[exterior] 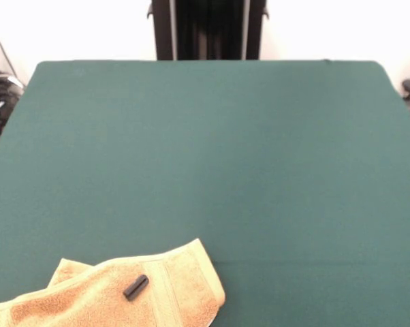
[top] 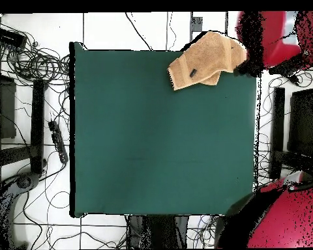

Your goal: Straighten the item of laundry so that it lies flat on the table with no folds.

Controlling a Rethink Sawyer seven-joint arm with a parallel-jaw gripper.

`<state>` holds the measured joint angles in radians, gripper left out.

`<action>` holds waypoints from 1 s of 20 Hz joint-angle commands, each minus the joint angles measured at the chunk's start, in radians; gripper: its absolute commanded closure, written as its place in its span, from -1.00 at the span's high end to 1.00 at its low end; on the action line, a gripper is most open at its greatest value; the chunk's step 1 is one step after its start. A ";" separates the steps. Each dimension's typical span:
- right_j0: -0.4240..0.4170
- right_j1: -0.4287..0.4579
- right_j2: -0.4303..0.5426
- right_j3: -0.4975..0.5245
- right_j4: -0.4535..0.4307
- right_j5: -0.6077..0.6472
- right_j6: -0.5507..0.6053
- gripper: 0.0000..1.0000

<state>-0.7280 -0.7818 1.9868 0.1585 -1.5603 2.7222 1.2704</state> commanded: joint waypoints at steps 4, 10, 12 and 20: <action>0.010 0.058 0.036 -0.005 -0.071 0.068 -0.330 -1.00; 0.030 0.071 0.043 -0.013 -0.020 0.042 -0.232 -1.00; 0.030 0.084 0.051 -0.016 -0.003 0.042 -0.226 -1.00; 0.054 0.123 0.075 -0.052 0.154 -0.005 0.009 -1.00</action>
<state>-0.7307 -0.7643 2.0216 0.1561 -1.4865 2.7222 1.2702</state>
